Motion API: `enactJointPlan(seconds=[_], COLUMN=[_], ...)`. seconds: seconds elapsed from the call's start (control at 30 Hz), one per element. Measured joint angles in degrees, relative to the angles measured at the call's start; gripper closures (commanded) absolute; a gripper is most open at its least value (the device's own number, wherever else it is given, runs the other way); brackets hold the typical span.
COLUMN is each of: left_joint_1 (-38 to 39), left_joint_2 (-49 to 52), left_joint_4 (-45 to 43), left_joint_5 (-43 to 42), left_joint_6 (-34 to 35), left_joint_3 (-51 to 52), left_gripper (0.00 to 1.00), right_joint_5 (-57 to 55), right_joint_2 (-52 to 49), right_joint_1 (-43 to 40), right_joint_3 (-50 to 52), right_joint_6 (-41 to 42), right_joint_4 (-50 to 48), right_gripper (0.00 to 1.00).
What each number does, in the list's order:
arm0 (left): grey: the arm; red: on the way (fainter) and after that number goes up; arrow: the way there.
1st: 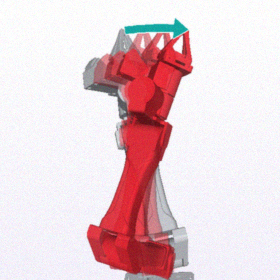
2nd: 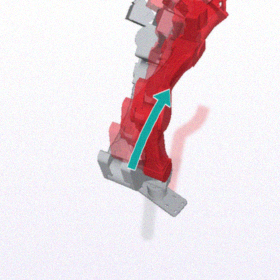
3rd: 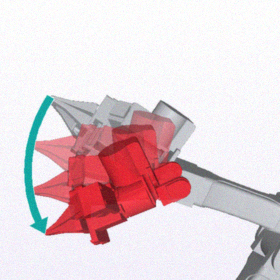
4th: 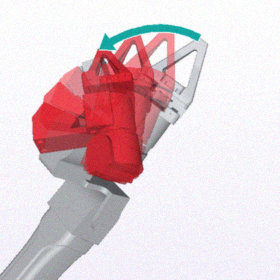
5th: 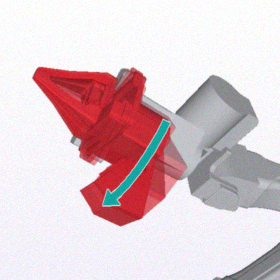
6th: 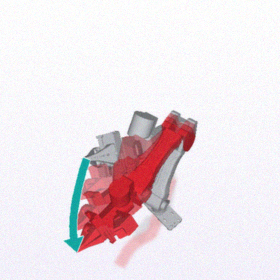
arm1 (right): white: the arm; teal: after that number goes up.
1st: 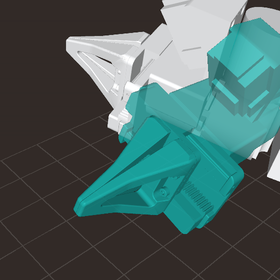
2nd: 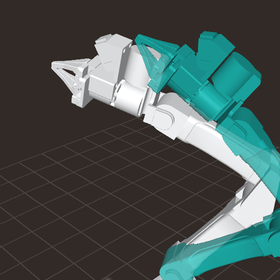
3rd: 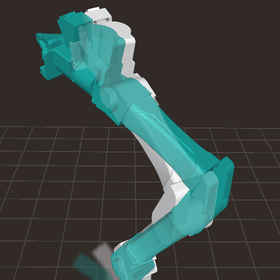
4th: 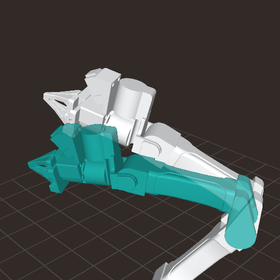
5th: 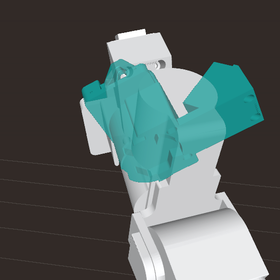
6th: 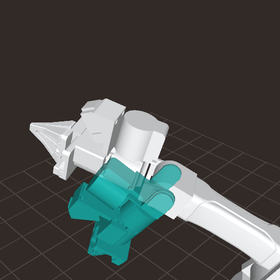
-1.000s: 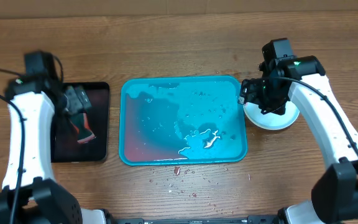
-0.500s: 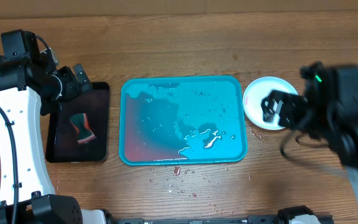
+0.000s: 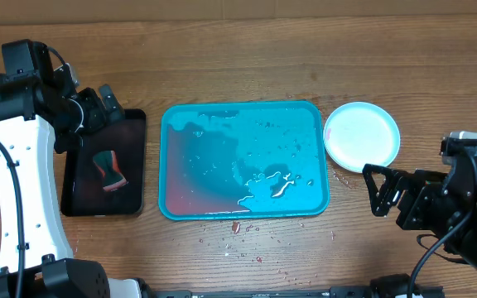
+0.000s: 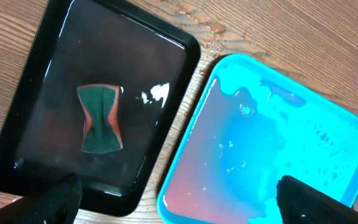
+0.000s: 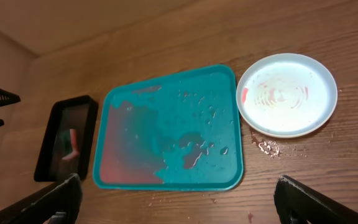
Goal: Clean dirty plates on tray and stack at the side
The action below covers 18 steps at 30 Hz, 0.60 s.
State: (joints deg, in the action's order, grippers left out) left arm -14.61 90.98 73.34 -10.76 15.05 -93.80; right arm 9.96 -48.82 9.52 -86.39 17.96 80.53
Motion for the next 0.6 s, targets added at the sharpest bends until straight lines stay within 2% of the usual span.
enactJointPlan(seconds=[0.17,0.23,0.43,0.6], left_joint_1=[0.0,0.0,0.0,0.0], left_joint_2=[0.0,0.0,0.0,0.0], left_joint_4=[0.02,0.02,0.0,0.0], left_joint_5=[-0.07,-0.22,-0.2,-0.22], left_joint_6=[0.0,0.0,0.0,0.0], left_joint_3=[0.0,0.0,0.0,0.0], left_gripper=[0.0,0.0,0.01,0.0], right_joint_5=[-2.14,-2.95,-3.63,-3.93], right_joint_2=[0.0,0.63,6.25,20.02], right_joint_1=[0.0,0.0,0.0,-0.02], right_joint_3=[2.14,6.05,22.77,42.18], right_joint_6=[-0.13,-1.7,-8.35,-14.23], right_joint_4=[-5.44,-12.9,-33.46,-53.18], right_gripper=[0.0,0.0,0.0,0.0])
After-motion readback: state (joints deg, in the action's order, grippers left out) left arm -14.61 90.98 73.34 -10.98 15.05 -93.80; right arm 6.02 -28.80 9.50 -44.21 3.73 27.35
